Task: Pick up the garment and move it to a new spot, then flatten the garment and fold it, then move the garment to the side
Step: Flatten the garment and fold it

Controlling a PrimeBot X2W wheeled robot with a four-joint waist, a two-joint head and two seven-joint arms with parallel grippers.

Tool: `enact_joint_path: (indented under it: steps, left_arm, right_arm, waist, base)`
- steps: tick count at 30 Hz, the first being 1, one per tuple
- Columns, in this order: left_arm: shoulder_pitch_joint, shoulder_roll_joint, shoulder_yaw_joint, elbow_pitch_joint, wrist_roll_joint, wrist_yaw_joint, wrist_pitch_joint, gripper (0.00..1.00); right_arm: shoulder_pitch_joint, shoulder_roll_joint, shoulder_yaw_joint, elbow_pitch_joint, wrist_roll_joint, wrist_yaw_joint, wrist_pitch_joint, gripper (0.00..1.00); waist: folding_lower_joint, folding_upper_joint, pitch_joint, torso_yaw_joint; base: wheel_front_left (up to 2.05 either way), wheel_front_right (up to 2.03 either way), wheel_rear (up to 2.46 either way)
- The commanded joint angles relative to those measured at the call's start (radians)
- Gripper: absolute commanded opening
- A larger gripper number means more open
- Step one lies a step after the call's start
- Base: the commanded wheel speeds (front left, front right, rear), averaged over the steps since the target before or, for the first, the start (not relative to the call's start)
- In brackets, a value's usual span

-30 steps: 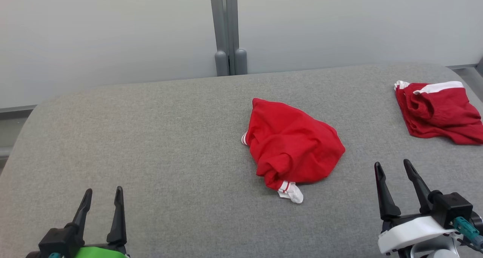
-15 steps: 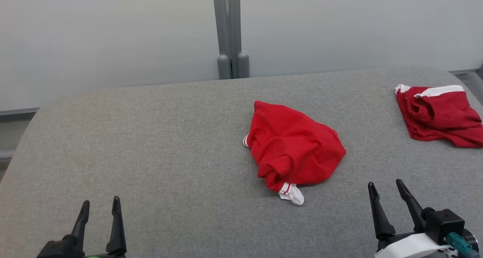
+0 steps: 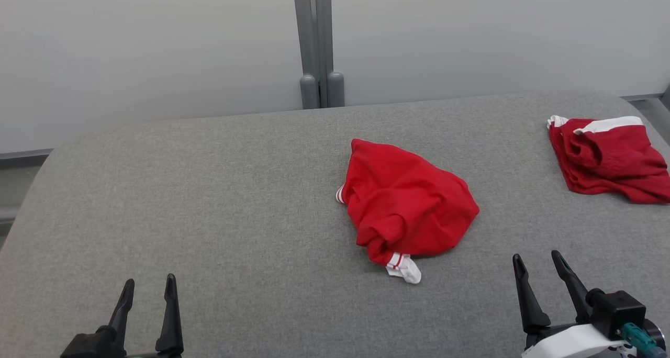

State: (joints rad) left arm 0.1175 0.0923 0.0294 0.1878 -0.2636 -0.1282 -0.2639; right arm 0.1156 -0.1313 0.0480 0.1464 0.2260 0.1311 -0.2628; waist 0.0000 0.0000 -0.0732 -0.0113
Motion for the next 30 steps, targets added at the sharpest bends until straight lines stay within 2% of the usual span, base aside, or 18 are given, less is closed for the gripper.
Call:
enact_joint_path:
  steps: [1,6,11,21,30]
  left_arm:
    - [0.007,0.008,-0.002,0.000,-0.004,-0.003,0.000,1.00]
    - [-0.001,0.010,-0.005,0.008,0.004,-0.004,0.000,1.00]
    - [-0.017,0.005,-0.020,0.013,0.009,-0.004,0.000,1.00]
    - [-0.069,0.002,-0.082,0.038,0.008,-0.004,0.000,1.00]
    - [-0.119,-0.007,-0.122,0.061,0.004,-0.004,0.000,1.00]
  right_arm:
    - [0.002,-0.001,-0.003,0.004,0.003,-0.001,-0.003,1.00]
    - [-0.037,-0.006,-0.002,0.020,0.001,0.000,-0.003,1.00]
    - [-0.143,-0.037,0.024,0.063,-0.014,-0.001,-0.003,1.00]
    - [-0.470,-0.113,0.170,0.358,0.009,-0.001,0.021,1.00]
    - [-0.684,-0.133,0.296,0.669,0.077,-0.001,0.064,1.00]
  waist:
    - [0.0000,0.0000,0.000,0.001]
    - [0.0000,0.0000,0.003,0.009]
    - [0.0000,0.0000,0.019,0.027]
    - [0.0000,0.0000,0.073,0.118]
    - [0.0000,0.0000,0.144,0.213]
  base:
    - [0.00,0.00,0.00]
    - [0.00,0.00,0.00]
    - [0.00,0.00,0.00]
    - [0.00,0.00,0.00]
    - [0.00,0.00,0.00]
